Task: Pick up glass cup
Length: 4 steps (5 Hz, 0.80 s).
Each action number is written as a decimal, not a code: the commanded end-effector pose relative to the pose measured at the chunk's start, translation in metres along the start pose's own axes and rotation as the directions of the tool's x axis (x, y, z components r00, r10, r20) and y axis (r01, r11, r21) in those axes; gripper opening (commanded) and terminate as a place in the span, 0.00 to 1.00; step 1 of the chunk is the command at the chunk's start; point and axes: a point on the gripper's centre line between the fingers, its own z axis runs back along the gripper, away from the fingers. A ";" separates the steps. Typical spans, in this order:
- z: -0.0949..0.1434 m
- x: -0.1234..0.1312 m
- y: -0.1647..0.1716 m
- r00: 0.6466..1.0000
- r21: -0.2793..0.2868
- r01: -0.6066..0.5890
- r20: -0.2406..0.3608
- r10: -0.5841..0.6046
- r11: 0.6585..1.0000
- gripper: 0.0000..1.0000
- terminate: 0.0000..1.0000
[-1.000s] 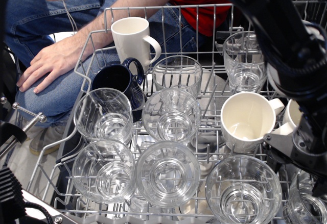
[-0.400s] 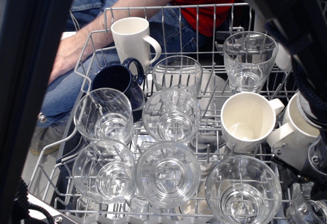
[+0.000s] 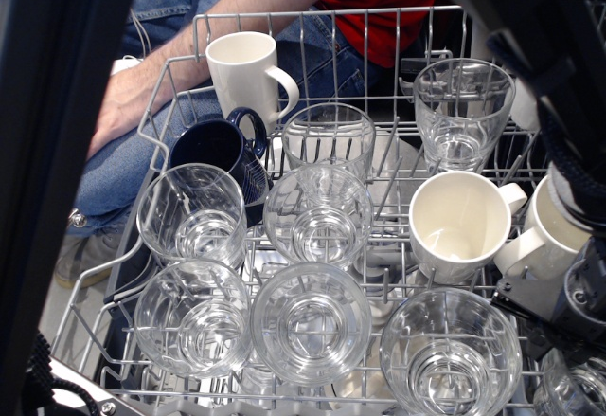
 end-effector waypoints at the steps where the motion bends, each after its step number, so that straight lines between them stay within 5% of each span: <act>1: 0.031 0.021 -0.014 0.998 -0.044 0.008 0.060 -0.005 0.999 0.00 0.00; 4: 0.082 0.057 -0.015 0.997 0.052 0.050 0.056 -0.052 0.997 0.00 0.00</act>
